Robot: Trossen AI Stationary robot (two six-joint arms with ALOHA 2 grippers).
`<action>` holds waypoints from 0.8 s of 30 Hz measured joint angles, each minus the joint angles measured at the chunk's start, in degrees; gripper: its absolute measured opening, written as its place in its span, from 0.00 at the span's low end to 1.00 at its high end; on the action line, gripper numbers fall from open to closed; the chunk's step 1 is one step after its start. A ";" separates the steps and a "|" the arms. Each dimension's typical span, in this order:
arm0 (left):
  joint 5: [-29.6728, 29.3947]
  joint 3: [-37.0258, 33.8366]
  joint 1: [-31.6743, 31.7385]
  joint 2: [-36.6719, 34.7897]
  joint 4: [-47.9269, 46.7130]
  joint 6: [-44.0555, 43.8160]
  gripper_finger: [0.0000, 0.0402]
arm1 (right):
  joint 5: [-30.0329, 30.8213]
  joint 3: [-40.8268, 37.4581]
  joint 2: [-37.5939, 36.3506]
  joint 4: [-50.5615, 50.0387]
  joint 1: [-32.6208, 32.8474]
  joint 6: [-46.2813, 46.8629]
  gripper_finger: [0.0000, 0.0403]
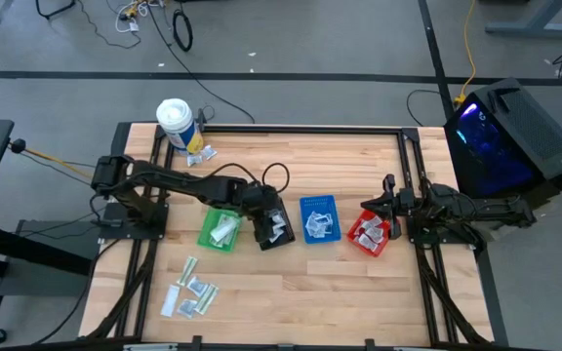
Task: Pick & Place First Aid Supplies
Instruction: Put the towelette pack into the black basket
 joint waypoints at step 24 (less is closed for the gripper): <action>0.24 0.00 0.00 4.47 -0.17 -0.44 0.58 | -0.01 0.00 0.14 -0.02 0.00 -0.02 0.06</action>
